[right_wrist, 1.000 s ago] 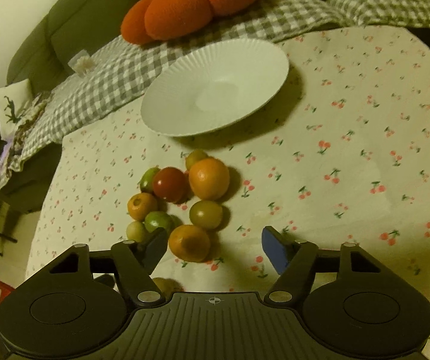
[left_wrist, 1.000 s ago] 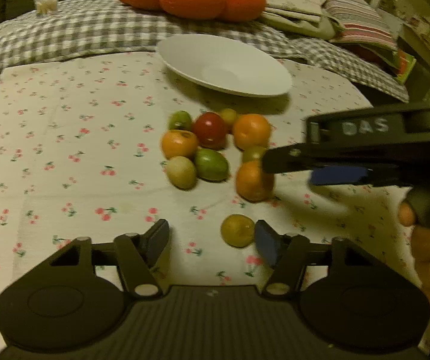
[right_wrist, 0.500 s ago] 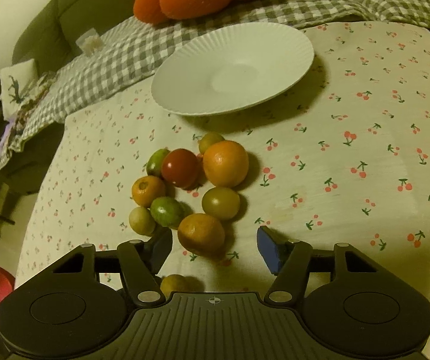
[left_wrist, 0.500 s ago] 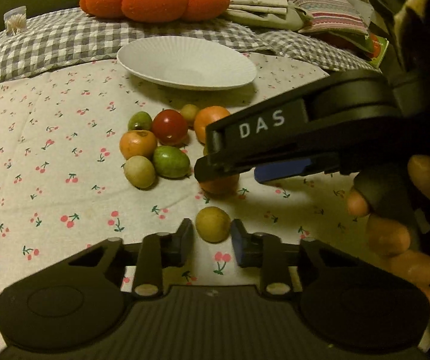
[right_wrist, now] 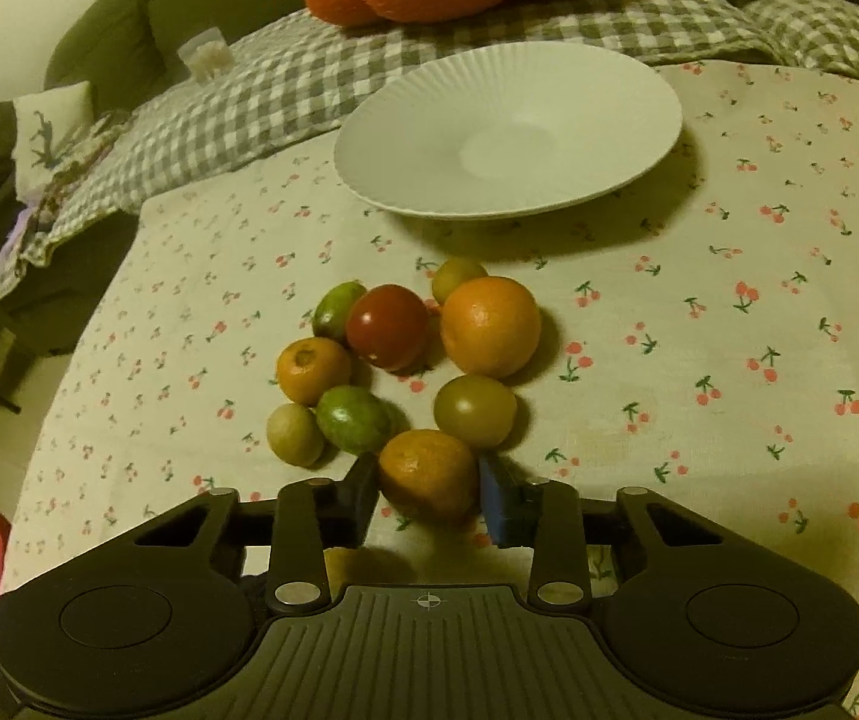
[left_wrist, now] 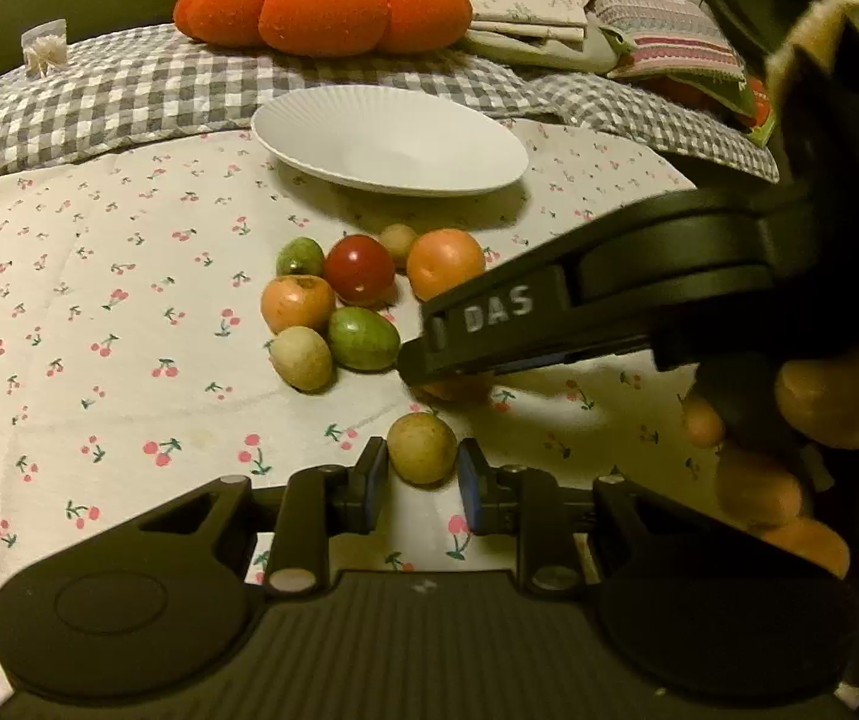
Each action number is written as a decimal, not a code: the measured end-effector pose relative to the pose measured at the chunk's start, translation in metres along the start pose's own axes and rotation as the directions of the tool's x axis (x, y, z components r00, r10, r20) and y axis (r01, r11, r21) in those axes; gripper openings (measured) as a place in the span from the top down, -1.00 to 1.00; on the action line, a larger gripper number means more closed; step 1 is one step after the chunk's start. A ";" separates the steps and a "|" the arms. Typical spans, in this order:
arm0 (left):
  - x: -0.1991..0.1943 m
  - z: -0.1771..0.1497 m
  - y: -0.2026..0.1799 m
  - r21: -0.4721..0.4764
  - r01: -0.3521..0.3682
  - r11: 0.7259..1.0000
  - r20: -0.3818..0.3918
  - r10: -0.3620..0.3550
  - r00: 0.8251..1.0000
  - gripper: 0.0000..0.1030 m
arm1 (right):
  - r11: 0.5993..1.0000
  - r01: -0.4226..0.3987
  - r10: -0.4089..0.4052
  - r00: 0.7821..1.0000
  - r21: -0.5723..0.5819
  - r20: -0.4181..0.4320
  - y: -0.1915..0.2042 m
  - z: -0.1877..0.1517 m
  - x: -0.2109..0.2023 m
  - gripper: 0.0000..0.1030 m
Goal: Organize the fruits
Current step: 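Grasp the pale yellow fruit with the left tool while the right tool grasps a tangerine, then carry both fruits over the white plate and open both tools to release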
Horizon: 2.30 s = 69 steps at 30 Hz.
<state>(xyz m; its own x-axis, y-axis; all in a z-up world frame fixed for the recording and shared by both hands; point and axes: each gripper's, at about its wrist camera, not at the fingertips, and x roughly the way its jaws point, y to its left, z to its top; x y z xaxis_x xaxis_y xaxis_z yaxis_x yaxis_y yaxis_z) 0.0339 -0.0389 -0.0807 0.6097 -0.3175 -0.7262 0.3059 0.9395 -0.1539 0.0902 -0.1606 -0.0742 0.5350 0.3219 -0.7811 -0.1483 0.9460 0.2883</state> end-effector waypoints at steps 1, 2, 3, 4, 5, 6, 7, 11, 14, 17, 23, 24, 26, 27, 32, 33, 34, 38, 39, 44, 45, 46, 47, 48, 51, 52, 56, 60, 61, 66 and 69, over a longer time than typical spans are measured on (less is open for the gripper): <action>-0.001 0.001 0.001 -0.003 0.000 1.000 0.002 0.000 1.000 0.55 | 1.000 -0.003 0.003 1.000 -0.001 0.003 0.000 0.000 -0.001 0.36; -0.003 0.002 0.003 -0.008 0.000 1.000 0.005 0.000 1.000 0.55 | 1.000 -0.011 0.011 1.000 0.004 0.006 0.000 0.001 -0.002 0.36; -0.005 0.003 0.006 -0.016 0.001 1.000 0.011 0.000 1.000 0.55 | 1.000 -0.019 0.019 1.000 0.009 0.007 -0.001 0.002 -0.004 0.36; -0.007 0.005 0.008 -0.021 -0.001 1.000 0.016 0.001 1.000 0.55 | 1.000 -0.027 0.026 1.000 0.012 0.011 -0.003 0.003 -0.006 0.36; -0.009 0.006 0.010 -0.026 -0.004 1.000 0.022 0.004 1.000 0.55 | 0.999 -0.031 0.030 0.999 0.016 0.019 -0.004 0.004 -0.009 0.36; -0.011 0.008 0.012 -0.032 -0.006 0.999 0.028 0.007 1.000 0.55 | 0.999 -0.033 0.033 0.999 0.020 0.028 -0.006 0.005 -0.012 0.36; -0.012 0.010 0.014 -0.038 -0.007 0.999 0.034 0.008 0.999 0.55 | 0.999 -0.036 0.035 0.999 0.026 0.038 -0.008 0.007 -0.015 0.36; -0.019 0.021 0.024 -0.058 -0.010 0.998 0.068 0.014 0.998 0.55 | 0.997 -0.043 0.037 0.996 0.065 0.079 -0.021 0.014 -0.027 0.36; -0.023 0.033 0.029 -0.062 -0.011 0.998 0.097 0.017 0.995 0.55 | 0.995 -0.052 0.043 0.993 0.081 0.113 -0.027 0.020 -0.035 0.36; -0.021 0.045 0.032 -0.058 -0.022 0.998 0.112 0.028 0.993 0.55 | 0.994 -0.063 0.051 0.989 0.086 0.138 -0.031 0.025 -0.040 0.36; -0.005 0.074 0.031 -0.023 -0.068 0.997 0.148 0.070 0.986 0.55 | 0.994 -0.053 0.033 0.980 0.100 0.198 -0.039 0.045 -0.043 0.36; 0.000 0.079 0.029 -0.011 -0.074 0.997 0.160 0.075 0.984 0.55 | 0.993 -0.051 0.029 0.977 0.102 0.209 -0.040 0.048 -0.042 0.36; 0.010 0.088 0.026 0.003 -0.079 0.997 0.178 0.077 0.981 0.55 | 0.992 -0.052 0.026 0.975 0.112 0.221 -0.043 0.054 -0.040 0.36; 0.015 0.092 0.025 0.002 -0.076 0.997 0.183 0.074 0.980 0.55 | 0.992 -0.051 0.024 0.974 0.115 0.226 -0.044 0.057 -0.039 0.36; 0.036 0.108 0.022 -0.006 -0.061 0.998 0.196 0.061 0.979 0.55 | 0.992 -0.023 -0.008 0.971 0.128 0.238 -0.050 0.071 -0.031 0.36; 0.039 0.111 0.022 -0.007 -0.060 0.998 0.197 0.060 0.979 0.55 | 0.991 -0.013 -0.018 0.971 0.130 0.238 -0.051 0.075 -0.029 0.36; 0.042 0.113 0.022 -0.007 -0.065 0.998 0.195 0.065 0.979 0.55 | 0.992 0.000 -0.030 0.970 0.127 0.241 -0.051 0.077 -0.027 0.36; 0.053 0.121 0.021 0.007 -0.091 0.996 0.196 0.088 0.977 0.55 | 0.991 0.024 -0.057 0.965 0.128 0.257 -0.054 0.091 -0.017 0.36; 0.056 0.122 0.022 0.005 -0.093 0.996 0.195 0.091 0.977 0.55 | 0.990 0.032 -0.066 0.965 0.134 0.255 -0.055 0.094 -0.014 0.36; 0.072 0.124 0.026 -0.004 -0.106 0.994 0.173 0.105 0.979 0.55 | 0.989 0.052 -0.084 0.969 0.140 0.233 -0.054 0.096 0.001 0.36; 0.076 0.122 0.026 0.004 -0.115 0.993 0.165 0.113 0.980 0.55 | 0.989 0.059 -0.088 0.970 0.134 0.228 -0.053 0.096 0.004 0.36; 0.079 0.121 0.025 0.014 -0.121 0.993 0.167 0.117 0.979 0.55 | 0.990 0.064 -0.092 0.970 0.128 0.224 -0.052 0.095 0.006 0.36; 0.080 0.120 0.024 0.023 -0.126 0.992 0.168 0.120 0.978 0.55 | 0.990 0.068 -0.095 0.971 0.126 0.221 -0.052 0.095 0.008 0.36; 0.081 0.120 0.023 0.029 -0.129 0.991 0.171 0.122 0.978 0.55 | 0.990 0.071 -0.098 0.970 0.126 0.221 -0.053 0.095 0.010 0.36; 0.084 0.120 0.021 0.032 -0.122 0.992 0.172 0.115 0.978 0.54 | 0.990 0.078 -0.103 0.970 0.121 0.220 -0.055 0.095 0.013 0.35; 0.085 0.120 0.020 0.033 -0.121 0.992 0.174 0.114 0.978 0.54 | 0.990 0.078 -0.102 0.970 0.114 0.222 -0.055 0.094 0.014 0.35; 0.090 0.119 0.014 0.051 -0.126 0.991 0.175 0.115 0.978 0.53 | 0.993 0.085 -0.102 0.967 0.079 0.232 -0.053 0.093 0.017 0.32; 0.090 0.119 0.012 0.062 -0.136 0.989 0.178 0.123 0.976 0.35 | 0.994 0.087 -0.102 0.966 0.070 0.238 -0.053 0.093 0.017 0.32; 0.089 0.119 0.012 0.062 -0.135 0.989 0.181 0.121 0.976 0.16 | 0.994 0.085 -0.101 0.966 0.074 0.240 -0.054 0.094 0.017 0.31; 0.079 0.120 0.014 0.050 -0.123 0.991 0.186 0.112 0.976 -0.10 | 0.991 0.089 -0.112 0.959 0.099 0.262 -0.057 0.094 0.008 -0.01; 0.071 0.121 0.018 0.024 -0.114 0.993 0.183 0.107 0.977 -0.19 | 0.990 0.093 -0.119 0.955 0.106 0.272 -0.056 0.095 0.002 -0.01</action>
<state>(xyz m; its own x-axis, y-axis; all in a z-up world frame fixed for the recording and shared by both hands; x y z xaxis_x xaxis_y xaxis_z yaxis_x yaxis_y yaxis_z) 0.1712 -0.0597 -0.0547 0.7627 -0.2329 -0.6034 0.2522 0.9662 -0.0541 0.1780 -0.2164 -0.0391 0.7547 0.1842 -0.6296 -0.0085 0.9624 0.2714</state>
